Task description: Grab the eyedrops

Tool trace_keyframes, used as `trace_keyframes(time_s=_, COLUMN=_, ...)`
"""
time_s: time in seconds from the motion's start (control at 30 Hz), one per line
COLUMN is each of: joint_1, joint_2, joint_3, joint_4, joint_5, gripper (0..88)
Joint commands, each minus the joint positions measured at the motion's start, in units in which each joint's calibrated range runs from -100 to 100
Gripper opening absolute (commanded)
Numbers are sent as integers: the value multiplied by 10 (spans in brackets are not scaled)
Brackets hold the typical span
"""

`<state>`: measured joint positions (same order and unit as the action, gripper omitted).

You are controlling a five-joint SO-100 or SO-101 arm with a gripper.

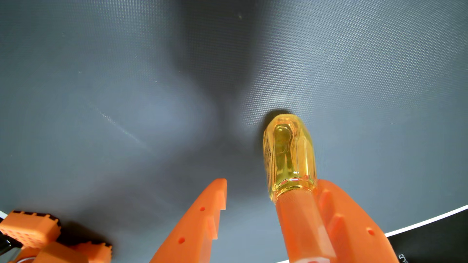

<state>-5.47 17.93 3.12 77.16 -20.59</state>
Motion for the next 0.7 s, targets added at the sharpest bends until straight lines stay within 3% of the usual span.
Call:
trace_keyframes(time_s=0.0, joint_1=1, joint_2=-4, joint_3=0, joint_4=-7, joint_5=0, gripper=208)
trace_keyframes(time_s=0.67, joint_1=5, joint_2=-3, joint_3=76, joint_4=-91, joint_5=5, gripper=207)
